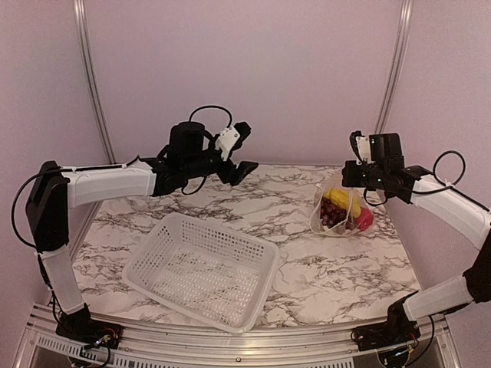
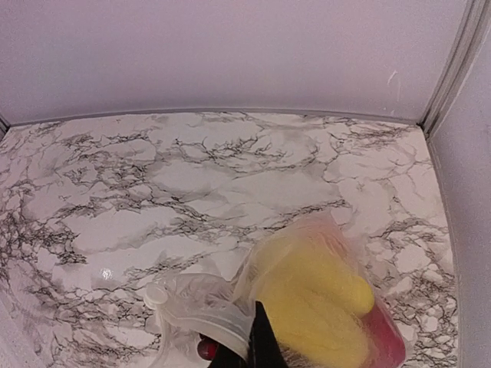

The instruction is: Open the zip-top bag and remove the fake food

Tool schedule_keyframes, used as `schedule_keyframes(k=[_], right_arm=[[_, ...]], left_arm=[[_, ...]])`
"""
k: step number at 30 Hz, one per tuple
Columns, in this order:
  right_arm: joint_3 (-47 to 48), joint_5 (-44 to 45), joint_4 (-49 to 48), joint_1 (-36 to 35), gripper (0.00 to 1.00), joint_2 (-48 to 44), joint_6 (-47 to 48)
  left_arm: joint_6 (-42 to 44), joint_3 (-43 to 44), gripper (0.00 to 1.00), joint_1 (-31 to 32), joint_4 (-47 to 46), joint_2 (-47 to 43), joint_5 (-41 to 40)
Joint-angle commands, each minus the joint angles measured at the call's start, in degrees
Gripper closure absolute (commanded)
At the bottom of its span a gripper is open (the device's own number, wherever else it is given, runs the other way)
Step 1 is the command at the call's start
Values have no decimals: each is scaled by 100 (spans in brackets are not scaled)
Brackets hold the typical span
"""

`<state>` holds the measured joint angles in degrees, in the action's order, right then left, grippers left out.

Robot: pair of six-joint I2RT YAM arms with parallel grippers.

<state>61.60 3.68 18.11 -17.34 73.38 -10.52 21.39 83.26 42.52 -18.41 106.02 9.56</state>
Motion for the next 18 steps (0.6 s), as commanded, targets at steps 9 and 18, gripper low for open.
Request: schedule_keyframes(k=[9,18], right_arm=[[-318,-1106,-620,-29,100,-61,-407],[-351,-1255,-742,-32,100,68,-363]], left_arm=[[802,-1375,13,355,1390,-619,1122],[1599,-1675,12,366,2212,-755,1025]])
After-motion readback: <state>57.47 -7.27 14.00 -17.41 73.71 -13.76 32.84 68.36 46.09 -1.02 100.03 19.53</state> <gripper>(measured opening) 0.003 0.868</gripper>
